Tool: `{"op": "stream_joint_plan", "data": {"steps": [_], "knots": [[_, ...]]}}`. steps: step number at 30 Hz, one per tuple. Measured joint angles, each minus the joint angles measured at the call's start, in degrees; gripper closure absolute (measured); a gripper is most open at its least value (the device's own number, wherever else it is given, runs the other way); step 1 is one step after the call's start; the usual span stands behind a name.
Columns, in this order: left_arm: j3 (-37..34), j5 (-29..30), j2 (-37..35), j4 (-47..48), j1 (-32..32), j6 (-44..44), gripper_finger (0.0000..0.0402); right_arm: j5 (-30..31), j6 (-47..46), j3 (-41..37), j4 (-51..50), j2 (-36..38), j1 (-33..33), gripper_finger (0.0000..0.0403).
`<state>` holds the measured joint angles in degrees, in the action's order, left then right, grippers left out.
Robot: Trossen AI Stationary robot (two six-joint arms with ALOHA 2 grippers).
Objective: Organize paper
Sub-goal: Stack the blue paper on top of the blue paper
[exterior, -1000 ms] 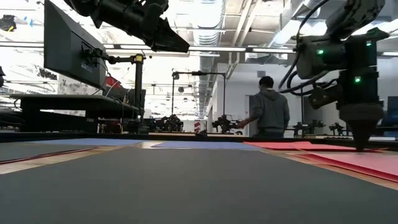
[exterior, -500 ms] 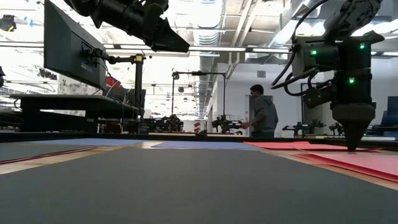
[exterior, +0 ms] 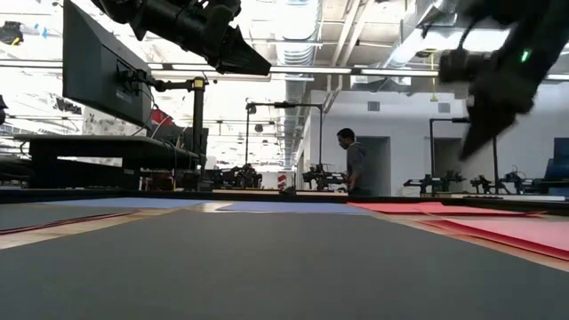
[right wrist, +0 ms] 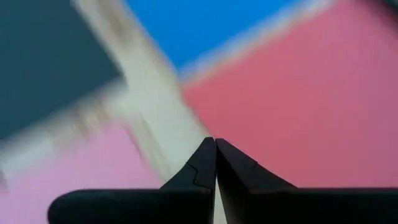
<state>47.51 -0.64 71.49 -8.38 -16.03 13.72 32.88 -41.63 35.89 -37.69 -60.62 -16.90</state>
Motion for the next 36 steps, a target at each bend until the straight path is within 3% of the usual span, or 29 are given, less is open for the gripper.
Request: {"op": "stream_joint_plan", "data": {"steps": [4,7,18,31,36], "knots": [[0.0,0.0,0.0,-0.1,0.0,0.0,0.0241,16.4,-1.2,-5.5,13.3,7.2,-6.0,0.0403],[0.0,0.0,0.0,-0.1,0.0,-0.8,0.0241,22.4,1.4,-10.0,22.3,9.4,-8.0,0.0403],[0.0,-0.1,0.0,0.0,1.7,-0.4,0.0241,21.6,-4.9,-13.1,29.6,4.0,-7.9,0.0403],[0.0,-0.1,0.0,-8.2,1.9,2.0,0.0240,17.9,-4.6,-13.1,62.1,-17.0,-11.0,0.0403],[0.0,-0.1,0.0,-17.9,1.9,2.7,0.0240,15.9,-4.6,-11.6,71.4,-24.6,-11.8,0.0403]]}}
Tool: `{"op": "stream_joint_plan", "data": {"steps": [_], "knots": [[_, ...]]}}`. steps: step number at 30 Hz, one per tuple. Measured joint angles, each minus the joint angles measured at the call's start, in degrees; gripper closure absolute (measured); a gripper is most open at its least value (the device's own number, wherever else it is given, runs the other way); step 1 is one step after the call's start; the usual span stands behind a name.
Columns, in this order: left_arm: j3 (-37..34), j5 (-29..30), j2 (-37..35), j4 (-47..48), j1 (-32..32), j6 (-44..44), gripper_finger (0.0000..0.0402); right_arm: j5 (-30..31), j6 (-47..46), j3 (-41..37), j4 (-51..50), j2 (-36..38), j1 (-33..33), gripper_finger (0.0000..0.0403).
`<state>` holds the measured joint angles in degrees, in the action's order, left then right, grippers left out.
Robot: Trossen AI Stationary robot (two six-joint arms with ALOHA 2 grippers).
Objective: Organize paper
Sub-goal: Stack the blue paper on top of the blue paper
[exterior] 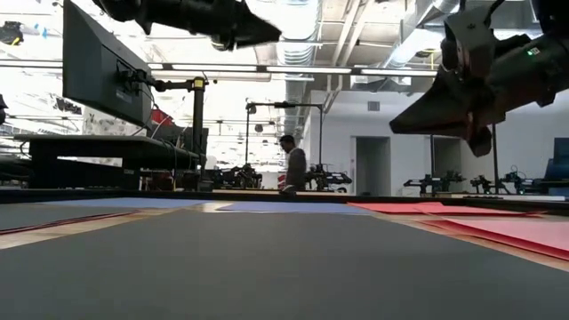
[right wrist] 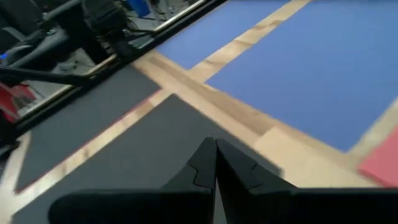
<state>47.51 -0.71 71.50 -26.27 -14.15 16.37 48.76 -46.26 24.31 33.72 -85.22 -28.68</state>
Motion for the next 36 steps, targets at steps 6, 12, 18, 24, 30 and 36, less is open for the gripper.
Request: {"op": "stream_joint_plan", "data": {"steps": [6,12,18,24,30,36], "knots": [[0.0,0.0,0.0,-8.3,0.8,-0.5,0.0240,-0.7,1.5,6.1,0.6,-4.0,-1.0,0.0403],[0.0,-0.3,0.0,-13.8,1.4,0.1,0.0240,-0.7,4.5,12.3,0.6,-8.0,-1.3,0.0403],[0.0,-0.4,0.0,-18.3,2.6,3.2,0.0249,-0.7,3.0,16.5,0.6,-13.1,-1.5,0.0403],[0.0,0.1,0.0,-22.8,4.5,8.2,0.0333,-0.7,2.3,20.2,0.5,-18.0,-2.1,0.0403],[0.0,0.1,0.0,-23.1,4.9,11.7,0.0393,-0.7,4.6,22.0,0.6,-19.1,-1.7,0.0403],[0.0,0.1,0.0,-22.4,4.3,9.8,0.0401,-0.7,7.7,22.5,0.6,-19.1,-2.4,0.0403]]}}
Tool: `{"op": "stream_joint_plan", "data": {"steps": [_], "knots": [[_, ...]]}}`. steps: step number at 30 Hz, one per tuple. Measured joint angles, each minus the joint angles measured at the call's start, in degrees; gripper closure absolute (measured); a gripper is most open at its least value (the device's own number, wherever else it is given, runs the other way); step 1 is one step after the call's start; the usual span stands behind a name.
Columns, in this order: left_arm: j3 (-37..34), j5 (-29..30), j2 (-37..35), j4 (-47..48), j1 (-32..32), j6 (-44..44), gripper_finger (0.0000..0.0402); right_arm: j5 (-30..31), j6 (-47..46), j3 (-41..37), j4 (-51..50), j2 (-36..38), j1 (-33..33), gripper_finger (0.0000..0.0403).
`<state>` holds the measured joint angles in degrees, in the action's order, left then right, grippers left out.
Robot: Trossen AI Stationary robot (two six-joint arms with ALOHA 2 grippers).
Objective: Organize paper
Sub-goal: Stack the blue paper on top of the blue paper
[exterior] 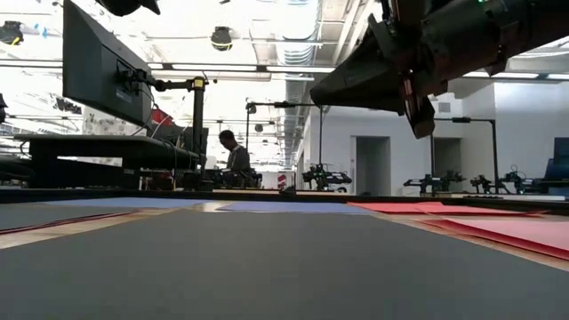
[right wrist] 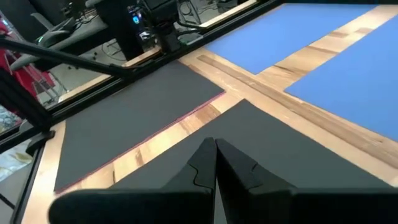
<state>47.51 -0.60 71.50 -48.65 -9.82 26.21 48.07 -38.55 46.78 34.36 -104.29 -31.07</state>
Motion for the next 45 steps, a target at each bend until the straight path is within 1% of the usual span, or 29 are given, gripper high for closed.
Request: {"op": "stream_joint_plan", "data": {"steps": [7,11,13,17,19,25,29,35,38,41,45], "knots": [[0.0,-0.1,0.0,2.4,0.2,-3.5,0.0400,0.0,0.7,0.0,0.1,0.0,-1.5,0.0402],[0.0,-0.1,0.0,4.4,0.2,-3.3,0.0400,0.0,2.9,0.0,1.0,0.0,-1.6,0.0385],[0.0,-0.2,0.0,5.8,0.2,-2.0,0.0400,0.0,3.0,0.0,1.0,0.0,-1.6,0.0372],[0.0,-4.2,0.0,8.9,0.3,4.2,0.0400,0.0,3.0,0.0,1.3,0.0,-1.5,0.0352],[0.0,-5.2,0.0,9.6,0.7,5.7,0.0400,0.0,3.0,0.0,1.4,0.0,-1.4,0.0348],[0.0,-5.2,0.0,10.4,1.8,8.9,0.0398,0.0,3.0,0.0,1.7,0.0,-1.3,0.0346],[0.0,-5.2,0.0,11.0,2.1,10.0,0.0373,0.0,3.0,0.0,1.7,0.0,-1.3,0.0346],[0.0,-4.4,0.0,11.8,2.1,10.6,0.0304,0.0,3.0,0.0,1.6,0.0,-1.3,0.0346],[0.0,-3.4,0.0,10.3,2.1,9.6,0.0282,-0.1,3.0,0.0,1.7,0.0,-1.3,0.0342],[0.0,-3.2,0.0,8.7,2.1,7.8,0.0278,-1.4,3.5,0.0,1.7,0.0,-1.6,0.0324],[0.0,-3.1,0.0,9.1,2.1,7.2,0.0278,-1.9,4.5,0.0,1.7,0.0,-2.0,0.0267]]}}
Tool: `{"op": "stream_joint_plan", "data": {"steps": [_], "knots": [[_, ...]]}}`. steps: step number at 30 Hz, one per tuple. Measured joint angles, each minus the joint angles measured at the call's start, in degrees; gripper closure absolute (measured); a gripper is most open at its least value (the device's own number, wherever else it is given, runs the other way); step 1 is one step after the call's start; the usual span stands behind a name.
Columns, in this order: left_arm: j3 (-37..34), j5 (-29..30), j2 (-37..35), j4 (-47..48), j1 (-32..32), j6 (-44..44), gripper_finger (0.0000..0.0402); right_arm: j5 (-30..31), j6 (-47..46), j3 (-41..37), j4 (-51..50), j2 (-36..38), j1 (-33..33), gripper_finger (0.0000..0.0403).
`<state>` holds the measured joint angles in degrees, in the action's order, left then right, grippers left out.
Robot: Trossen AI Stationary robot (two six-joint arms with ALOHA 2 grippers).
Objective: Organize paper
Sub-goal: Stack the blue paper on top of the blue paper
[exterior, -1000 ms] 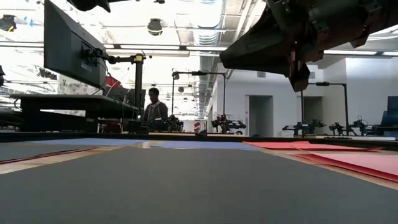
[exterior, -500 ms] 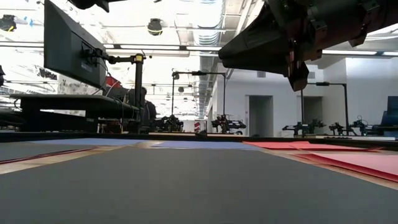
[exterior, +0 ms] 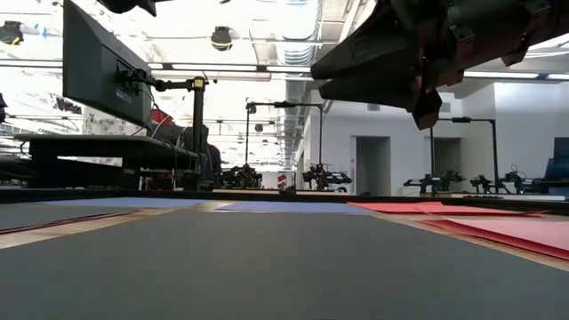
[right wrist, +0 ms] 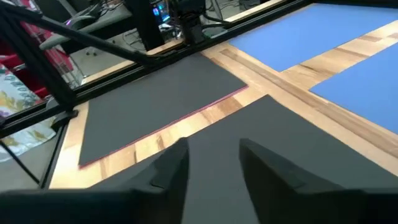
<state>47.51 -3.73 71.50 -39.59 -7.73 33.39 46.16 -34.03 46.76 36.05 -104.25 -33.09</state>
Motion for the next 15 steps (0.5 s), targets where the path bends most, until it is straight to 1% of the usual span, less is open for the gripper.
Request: {"op": "stream_joint_plan", "data": {"steps": [6,8,11,15], "knots": [[0.0,0.0,0.0,3.1,0.0,1.2,0.0272,0.0,0.0,0.0,0.0,0.0,0.6,0.0162],[0.0,0.0,0.0,4.5,0.0,-1.8,0.0262,0.0,0.0,0.0,0.1,0.0,1.0,0.0140],[1.2,0.2,0.0,7.7,0.0,-6.7,0.0243,0.1,0.0,0.0,0.2,0.0,1.6,0.0126],[3.5,1.5,0.0,14.5,0.0,-8.2,0.0220,0.1,0.0,0.0,0.6,0.0,1.9,0.0124]]}}
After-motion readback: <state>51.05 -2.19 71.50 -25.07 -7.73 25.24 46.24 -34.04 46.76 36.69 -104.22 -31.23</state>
